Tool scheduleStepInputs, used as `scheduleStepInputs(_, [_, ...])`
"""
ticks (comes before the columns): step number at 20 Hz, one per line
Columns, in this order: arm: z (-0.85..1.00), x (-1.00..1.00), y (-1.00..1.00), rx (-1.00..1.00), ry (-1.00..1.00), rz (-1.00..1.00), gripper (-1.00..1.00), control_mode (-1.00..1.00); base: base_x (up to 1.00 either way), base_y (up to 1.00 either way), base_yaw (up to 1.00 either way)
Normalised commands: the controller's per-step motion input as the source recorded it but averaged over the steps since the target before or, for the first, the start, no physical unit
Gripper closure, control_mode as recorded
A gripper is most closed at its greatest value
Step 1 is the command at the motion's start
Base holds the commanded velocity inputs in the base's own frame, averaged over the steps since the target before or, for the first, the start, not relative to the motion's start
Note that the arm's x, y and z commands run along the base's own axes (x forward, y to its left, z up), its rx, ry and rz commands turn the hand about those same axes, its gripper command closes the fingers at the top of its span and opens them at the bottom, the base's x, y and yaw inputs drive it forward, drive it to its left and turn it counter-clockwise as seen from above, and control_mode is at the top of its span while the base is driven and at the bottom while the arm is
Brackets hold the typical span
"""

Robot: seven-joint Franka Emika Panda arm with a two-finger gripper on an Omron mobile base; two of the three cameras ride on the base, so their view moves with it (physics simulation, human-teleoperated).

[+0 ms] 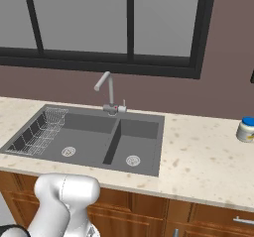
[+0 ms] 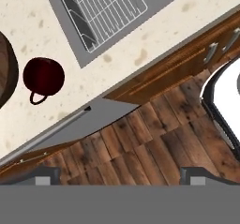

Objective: Pick the mug and place it in the sink. Pick the bowl and place it in the open cabinet and then close the cabinet.

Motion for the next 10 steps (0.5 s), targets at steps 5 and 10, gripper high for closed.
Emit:
scheduleStepInputs(5, [-0.18, 0.00, 0.35, 0.06, 0.03, 0.00, -1.00, -1.00, 0.00, 0.00, 0.00])
scheduleStepInputs(10, [-0.17, 0.03, 0.44, 0.05, 0.07, 0.00, -1.00, -1.00, 0.00, 0.00, 0.00])
